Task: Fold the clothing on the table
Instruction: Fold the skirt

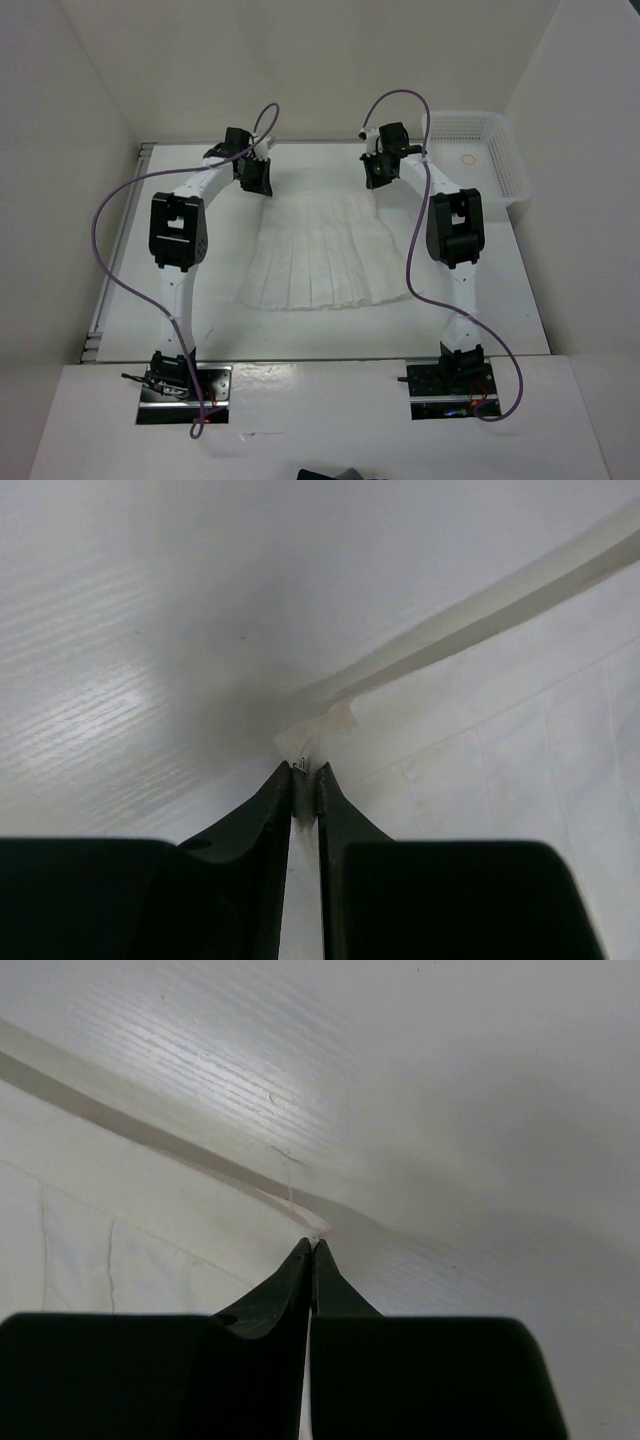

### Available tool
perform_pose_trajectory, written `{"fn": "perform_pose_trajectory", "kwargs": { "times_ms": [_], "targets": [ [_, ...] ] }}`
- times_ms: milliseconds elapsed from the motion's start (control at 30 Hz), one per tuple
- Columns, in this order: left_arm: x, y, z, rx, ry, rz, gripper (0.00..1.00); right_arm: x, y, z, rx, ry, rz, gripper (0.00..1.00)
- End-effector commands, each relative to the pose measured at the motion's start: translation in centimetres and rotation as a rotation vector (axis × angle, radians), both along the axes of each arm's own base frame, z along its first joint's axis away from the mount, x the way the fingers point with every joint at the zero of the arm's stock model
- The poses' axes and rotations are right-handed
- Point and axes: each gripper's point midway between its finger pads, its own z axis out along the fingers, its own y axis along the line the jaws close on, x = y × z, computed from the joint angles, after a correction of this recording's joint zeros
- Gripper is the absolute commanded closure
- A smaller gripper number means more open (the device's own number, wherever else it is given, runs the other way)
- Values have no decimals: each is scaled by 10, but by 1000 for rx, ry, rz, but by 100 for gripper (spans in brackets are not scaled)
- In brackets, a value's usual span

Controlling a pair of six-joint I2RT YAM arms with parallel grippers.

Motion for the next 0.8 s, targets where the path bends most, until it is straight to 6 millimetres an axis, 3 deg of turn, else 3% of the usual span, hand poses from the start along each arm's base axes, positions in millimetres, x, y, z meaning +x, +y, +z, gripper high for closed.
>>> {"fn": "perform_pose_trajectory", "kwargs": {
  "times_ms": [0, 200, 400, 433, 467, 533, 567, 633, 667, 700, 733, 767],
  "targets": [
    [22, 25, 31, 46, -106, -8, 100, 19, -18, 12, -54, -59, -51, 100],
    [35, 40, 65, 20, -166, -13, 100, 27, -16, 28, -47, -92, -53, 100],
    [23, 26, 101, -45, -221, -98, 100, 23, -7, 60, 7, -128, -27, 100],
    [16, 23, 99, -59, -209, -121, 100, 19, -6, 63, 16, -124, -19, 100],
    [11, 22, 110, -60, -231, -144, 100, 16, -4, 76, 32, -141, -7, 100],
    [-6, 18, 116, -69, -233, -194, 100, 6, -2, 80, 40, -131, 13, 100],
    [-12, 17, 119, -74, -239, -214, 100, 2, 1, 95, 62, -150, 30, 100],
    [-26, 12, 134, -94, -265, -258, 100, -11, 1, 96, 64, -133, 46, 100],
    [-34, 12, 130, -90, -266, -294, 100, -16, 1, 111, 65, -162, 64, 100],
    [-42, 10, 131, -93, -261, -316, 100, -26, 4, 107, 63, -144, 73, 100],
    [-47, 15, 142, -85, -294, -333, 100, -31, 7, 123, 80, -176, 97, 100],
    [-57, 13, 137, -92, -277, -355, 100, -39, 5, 119, 70, -165, 106, 100]
  ]
}}
